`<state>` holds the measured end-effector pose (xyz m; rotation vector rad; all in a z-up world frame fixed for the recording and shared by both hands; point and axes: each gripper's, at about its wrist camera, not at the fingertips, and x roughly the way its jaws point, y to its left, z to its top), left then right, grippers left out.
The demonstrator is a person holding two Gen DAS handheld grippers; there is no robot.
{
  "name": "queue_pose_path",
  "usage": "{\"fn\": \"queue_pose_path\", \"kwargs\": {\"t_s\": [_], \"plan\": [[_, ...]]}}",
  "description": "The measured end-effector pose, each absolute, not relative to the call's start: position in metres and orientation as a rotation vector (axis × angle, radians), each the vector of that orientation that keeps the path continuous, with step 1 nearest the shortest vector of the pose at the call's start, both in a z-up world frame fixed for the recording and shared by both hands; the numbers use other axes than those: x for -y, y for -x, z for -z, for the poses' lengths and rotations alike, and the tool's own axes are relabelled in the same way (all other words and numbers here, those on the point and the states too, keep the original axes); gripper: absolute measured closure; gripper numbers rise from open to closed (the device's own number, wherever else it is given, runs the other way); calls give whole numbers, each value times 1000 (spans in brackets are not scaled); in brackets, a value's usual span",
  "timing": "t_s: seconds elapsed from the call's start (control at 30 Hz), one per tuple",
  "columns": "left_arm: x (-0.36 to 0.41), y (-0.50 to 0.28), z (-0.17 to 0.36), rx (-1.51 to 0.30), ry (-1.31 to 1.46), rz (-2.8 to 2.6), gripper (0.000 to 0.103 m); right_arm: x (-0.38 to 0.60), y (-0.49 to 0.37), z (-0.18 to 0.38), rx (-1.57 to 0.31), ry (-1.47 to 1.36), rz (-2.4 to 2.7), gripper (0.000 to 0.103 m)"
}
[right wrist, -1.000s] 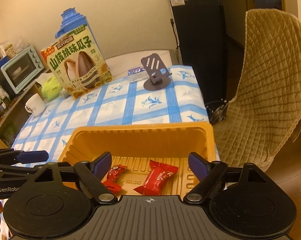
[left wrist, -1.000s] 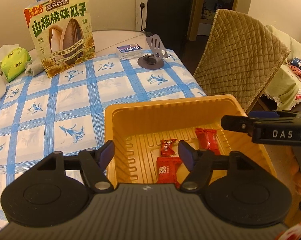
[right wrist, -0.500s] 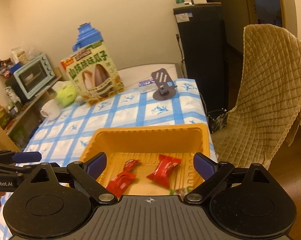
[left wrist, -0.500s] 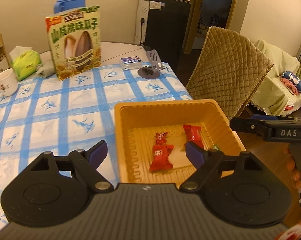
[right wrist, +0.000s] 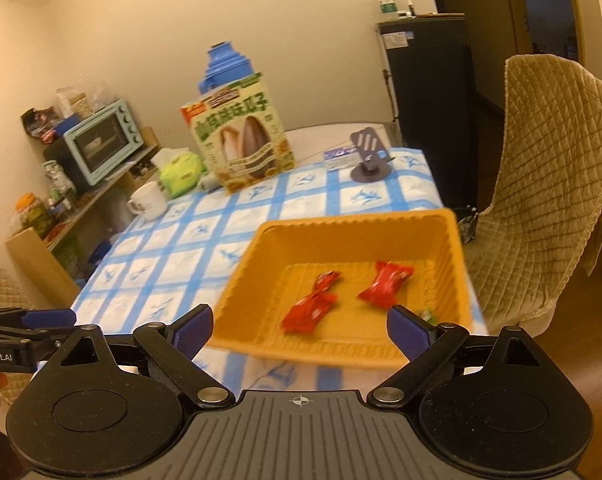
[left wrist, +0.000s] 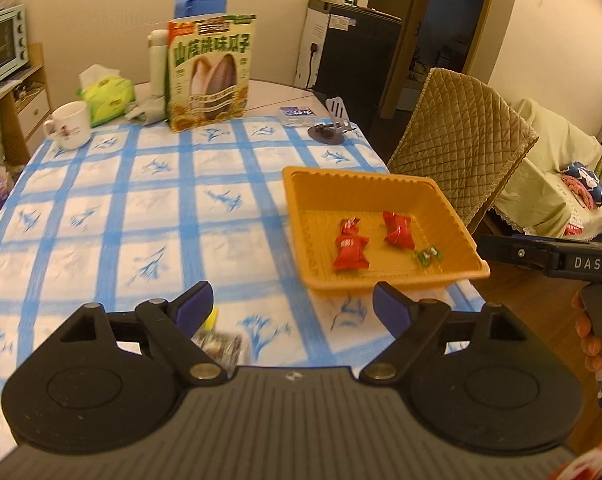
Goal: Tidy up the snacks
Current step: 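Move both tools back from the tray toward the snack pile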
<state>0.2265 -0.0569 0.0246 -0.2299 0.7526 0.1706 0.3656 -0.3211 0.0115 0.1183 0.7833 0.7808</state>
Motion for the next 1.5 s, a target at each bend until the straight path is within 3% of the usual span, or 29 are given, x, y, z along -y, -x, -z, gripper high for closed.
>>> {"fn": "queue_pose_path", "kwargs": {"t_s": [0.77, 1.37, 1.5], "plan": [[-2, -82, 0, -825, 223, -258, 17, 244, -236, 18, -928, 2, -888, 10], [-54, -39, 25, -865, 276, -360, 18, 173, -198, 52, -956, 113, -957, 10], [-59, -40, 31, -870, 281, -369, 19, 156, -197, 58, -932, 147, -994, 23]]}}
